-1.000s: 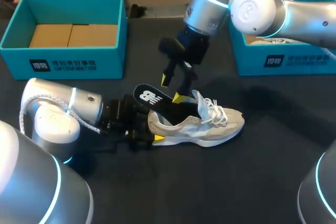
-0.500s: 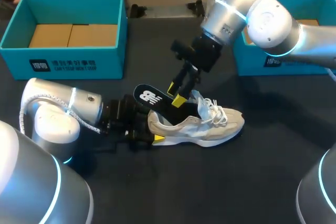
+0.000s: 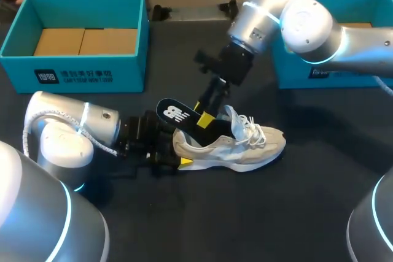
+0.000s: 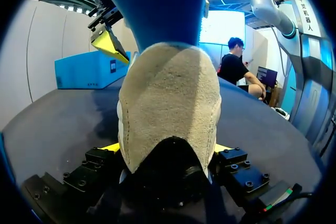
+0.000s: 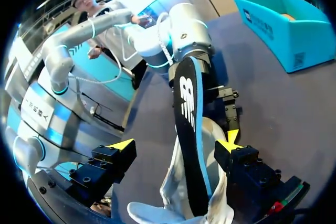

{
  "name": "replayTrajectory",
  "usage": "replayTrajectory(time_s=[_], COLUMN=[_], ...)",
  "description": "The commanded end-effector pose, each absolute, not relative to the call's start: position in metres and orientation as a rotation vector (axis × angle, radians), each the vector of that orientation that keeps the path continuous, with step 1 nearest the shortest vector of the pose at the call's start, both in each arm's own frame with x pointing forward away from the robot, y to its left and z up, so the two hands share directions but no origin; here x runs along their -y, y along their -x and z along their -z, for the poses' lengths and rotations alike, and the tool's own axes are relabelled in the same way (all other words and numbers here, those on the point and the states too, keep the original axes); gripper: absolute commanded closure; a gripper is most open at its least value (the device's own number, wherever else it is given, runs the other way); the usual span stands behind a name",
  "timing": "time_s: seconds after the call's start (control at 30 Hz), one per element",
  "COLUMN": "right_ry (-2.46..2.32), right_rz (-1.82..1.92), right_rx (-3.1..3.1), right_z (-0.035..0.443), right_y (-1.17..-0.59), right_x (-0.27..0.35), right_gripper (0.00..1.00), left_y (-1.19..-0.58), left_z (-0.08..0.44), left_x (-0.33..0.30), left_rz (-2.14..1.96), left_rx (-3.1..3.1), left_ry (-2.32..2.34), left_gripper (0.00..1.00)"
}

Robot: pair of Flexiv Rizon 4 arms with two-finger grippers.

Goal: Take the shoe out of the shoebox, open the shoe tongue, remove and reinsert the insole, then place the shoe into the shoebox

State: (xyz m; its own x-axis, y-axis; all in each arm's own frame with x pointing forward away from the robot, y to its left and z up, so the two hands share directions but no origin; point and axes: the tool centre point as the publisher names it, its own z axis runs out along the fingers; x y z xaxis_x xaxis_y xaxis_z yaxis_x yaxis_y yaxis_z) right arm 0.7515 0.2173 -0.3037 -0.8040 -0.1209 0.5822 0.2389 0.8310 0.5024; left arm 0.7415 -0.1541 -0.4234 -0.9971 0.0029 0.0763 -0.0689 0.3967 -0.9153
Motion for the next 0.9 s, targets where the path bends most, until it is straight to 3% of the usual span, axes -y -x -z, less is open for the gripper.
replayTrajectory(time_s=[0.03, 0.1, 0.17, 0.27, 0.57, 0.9], right_ry=[0.075, 0.067, 0.069, 0.067, 0.05, 0.027], right_rz=[0.74, 0.743, 0.741, 0.746, 0.766, 0.8], right_rx=[2.358, 2.35, 2.344, 2.335, 2.289, 2.266], right_z=[0.311, 0.313, 0.314, 0.316, 0.322, 0.326], right_y=[-0.756, -0.756, -0.755, -0.753, -0.752, -0.754], right_x=[-0.227, -0.228, -0.228, -0.228, -0.233, -0.244], right_gripper=[0.0, 0.0, 0.12, 0.16, 0.48, 0.54], left_y=[-0.741, -0.741, -0.741, -0.741, -0.741, -0.741], left_z=[0.424, 0.424, 0.424, 0.424, 0.424, 0.424], left_x=[0.155, 0.155, 0.155, 0.155, 0.155, 0.155], left_rz=[-1.687, -1.687, -1.687, -1.687, -1.687, -1.687], left_rx=[2.571, 2.571, 2.571, 2.571, 2.571, 2.571], left_ry=[-0.06, -0.06, -0.06, -0.06, -0.06, -0.06], left_gripper=[1.0, 1.0, 1.0, 1.0, 1.0, 1.0])
